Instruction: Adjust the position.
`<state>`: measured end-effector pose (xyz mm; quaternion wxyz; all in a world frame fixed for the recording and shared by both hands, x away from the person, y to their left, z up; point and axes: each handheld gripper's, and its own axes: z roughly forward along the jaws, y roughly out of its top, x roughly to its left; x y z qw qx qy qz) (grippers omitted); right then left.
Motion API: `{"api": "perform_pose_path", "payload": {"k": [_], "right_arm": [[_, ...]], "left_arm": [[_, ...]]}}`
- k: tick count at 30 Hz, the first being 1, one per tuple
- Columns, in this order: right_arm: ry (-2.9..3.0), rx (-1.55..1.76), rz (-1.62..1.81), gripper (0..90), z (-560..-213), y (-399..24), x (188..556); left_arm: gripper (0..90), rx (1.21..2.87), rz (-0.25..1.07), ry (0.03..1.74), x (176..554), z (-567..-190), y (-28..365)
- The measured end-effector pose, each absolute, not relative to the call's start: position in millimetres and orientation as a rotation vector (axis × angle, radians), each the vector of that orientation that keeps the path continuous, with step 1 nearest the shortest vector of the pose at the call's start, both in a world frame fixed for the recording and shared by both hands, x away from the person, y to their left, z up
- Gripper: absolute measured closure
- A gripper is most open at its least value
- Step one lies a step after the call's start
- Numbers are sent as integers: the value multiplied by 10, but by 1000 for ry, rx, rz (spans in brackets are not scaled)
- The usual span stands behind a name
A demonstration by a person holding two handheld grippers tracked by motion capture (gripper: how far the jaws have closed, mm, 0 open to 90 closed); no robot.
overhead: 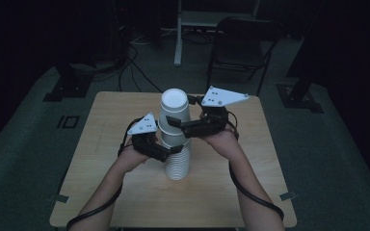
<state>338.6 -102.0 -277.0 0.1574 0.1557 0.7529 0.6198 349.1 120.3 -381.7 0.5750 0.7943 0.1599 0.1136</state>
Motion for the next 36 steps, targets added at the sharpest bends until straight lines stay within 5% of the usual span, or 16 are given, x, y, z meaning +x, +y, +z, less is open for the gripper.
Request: {"api": "perform_pose_path", "payload": {"k": [36], "right_arm": [[1994,449,1801,192,-2391,-1527,3089]], "left_arm": [[41,1871,265,380,3491,-3804,1200]]}}
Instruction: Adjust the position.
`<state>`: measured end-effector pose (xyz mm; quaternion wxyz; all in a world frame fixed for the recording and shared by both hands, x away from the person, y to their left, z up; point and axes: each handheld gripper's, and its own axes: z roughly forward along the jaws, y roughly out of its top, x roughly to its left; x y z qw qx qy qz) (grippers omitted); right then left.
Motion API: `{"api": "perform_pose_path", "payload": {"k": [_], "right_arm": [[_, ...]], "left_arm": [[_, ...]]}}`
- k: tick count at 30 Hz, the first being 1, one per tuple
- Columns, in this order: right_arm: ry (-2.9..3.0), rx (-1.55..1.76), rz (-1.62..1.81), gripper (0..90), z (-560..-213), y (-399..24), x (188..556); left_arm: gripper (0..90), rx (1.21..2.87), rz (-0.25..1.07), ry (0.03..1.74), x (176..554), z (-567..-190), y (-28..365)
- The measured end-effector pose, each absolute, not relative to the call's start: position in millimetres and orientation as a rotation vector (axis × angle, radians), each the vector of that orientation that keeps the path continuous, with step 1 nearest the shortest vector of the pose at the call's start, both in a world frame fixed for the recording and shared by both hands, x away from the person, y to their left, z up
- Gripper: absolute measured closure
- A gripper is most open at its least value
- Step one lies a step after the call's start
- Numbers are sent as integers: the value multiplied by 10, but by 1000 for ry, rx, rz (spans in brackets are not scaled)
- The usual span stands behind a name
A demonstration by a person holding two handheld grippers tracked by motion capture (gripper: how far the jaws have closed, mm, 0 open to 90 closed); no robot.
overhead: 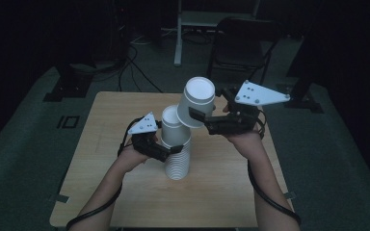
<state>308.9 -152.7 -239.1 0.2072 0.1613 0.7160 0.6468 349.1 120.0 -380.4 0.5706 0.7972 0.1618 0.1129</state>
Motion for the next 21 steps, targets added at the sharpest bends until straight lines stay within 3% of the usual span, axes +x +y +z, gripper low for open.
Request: {"api": "perform_pose_path", "payload": {"k": [21], "right_arm": [[1998,570,1759,193,-2786,-1932,3008]], "left_arm": [[5,1856,263,405,3438,-3778,1242]]}}
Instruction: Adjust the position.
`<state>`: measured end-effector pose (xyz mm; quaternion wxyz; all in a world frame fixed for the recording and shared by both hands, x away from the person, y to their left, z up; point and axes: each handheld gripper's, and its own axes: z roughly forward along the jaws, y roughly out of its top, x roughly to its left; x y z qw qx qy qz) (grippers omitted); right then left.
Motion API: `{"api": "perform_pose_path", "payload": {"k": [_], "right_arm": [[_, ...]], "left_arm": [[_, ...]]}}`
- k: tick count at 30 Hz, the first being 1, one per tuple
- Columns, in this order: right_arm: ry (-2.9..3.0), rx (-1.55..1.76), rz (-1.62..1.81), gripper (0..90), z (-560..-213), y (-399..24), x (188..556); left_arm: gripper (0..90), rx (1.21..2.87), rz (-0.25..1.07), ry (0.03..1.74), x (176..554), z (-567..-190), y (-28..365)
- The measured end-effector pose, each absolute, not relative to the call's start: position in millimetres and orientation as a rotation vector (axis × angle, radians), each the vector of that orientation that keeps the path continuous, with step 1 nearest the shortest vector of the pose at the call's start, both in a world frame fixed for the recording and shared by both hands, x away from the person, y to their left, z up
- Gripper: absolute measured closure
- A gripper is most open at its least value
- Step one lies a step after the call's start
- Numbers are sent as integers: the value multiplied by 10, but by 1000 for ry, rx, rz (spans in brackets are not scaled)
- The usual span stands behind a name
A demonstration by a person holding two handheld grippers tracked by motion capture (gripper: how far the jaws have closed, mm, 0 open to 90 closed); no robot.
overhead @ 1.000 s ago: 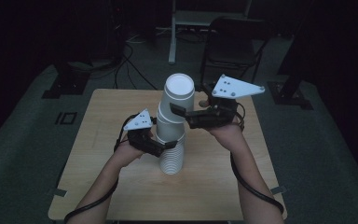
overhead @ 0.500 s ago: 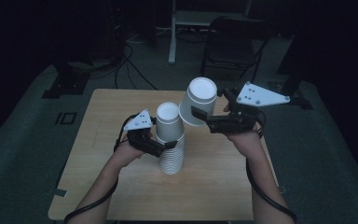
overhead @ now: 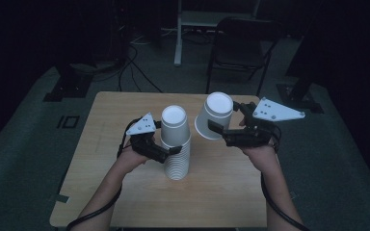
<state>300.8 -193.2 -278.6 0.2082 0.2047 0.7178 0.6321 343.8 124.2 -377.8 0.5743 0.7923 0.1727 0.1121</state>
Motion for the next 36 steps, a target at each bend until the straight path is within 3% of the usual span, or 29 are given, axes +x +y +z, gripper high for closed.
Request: {"api": "perform_pose_path", "payload": {"k": [20,36], "right_arm": [[2041,655,1736,193,-3250,-2070,2963],[2043,716,1709,193,-3471,-2271,2827]], "left_arm": [[5,1782,318,496,3118,-3969,1643],[7,1882,284,492,2675,-4293,1617]]}}
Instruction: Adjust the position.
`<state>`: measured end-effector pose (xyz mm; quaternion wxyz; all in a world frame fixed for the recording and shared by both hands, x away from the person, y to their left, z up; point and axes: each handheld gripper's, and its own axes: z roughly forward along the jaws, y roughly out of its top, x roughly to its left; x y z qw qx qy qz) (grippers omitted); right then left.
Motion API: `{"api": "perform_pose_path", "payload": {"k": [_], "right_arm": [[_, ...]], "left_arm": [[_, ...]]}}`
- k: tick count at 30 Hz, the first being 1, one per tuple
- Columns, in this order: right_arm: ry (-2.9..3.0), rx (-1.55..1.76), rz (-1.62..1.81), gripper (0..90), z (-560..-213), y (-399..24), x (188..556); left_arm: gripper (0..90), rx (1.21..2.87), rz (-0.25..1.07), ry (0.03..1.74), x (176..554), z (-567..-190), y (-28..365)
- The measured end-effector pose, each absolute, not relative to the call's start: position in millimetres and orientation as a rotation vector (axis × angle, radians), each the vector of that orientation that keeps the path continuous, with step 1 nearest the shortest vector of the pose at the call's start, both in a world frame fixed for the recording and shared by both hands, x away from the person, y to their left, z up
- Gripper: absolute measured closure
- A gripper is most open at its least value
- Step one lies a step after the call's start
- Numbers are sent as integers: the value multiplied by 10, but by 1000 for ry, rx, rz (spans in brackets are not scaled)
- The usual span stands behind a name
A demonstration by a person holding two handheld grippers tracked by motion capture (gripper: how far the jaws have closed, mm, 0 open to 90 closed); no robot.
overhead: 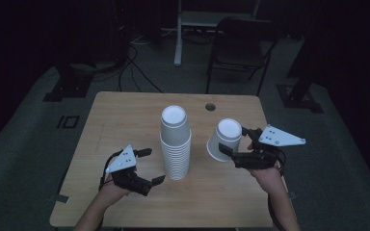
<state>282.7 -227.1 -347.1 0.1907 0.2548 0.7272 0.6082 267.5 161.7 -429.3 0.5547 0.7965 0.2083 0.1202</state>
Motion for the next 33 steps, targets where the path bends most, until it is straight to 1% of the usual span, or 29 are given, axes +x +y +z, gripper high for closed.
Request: {"api": "perform_pose_path", "payload": {"k": [9,11,16,22,26,33], "right_arm": [[2049,729,1699,193,-3558,-2346,2733],[2047,734,1705,193,-3578,-2359,2716],[2048,736,1713,193,-3603,-2386,2679],[2049,731,1719,193,-3607,-2391,2642],[2051,723,1730,193,-3610,-2373,2616],[2063,673,1743,193,-3577,-2297,2536]], "left_arm": [[9,1920,213,427,2562,-4365,1376],[30,1944,204,404,2542,-4391,1297],[30,1962,158,370,2522,-4441,1132],[30,1968,114,338,2508,-4460,951],[30,1955,68,292,2512,-4435,747],[31,1932,36,257,2530,-4425,487]]}}
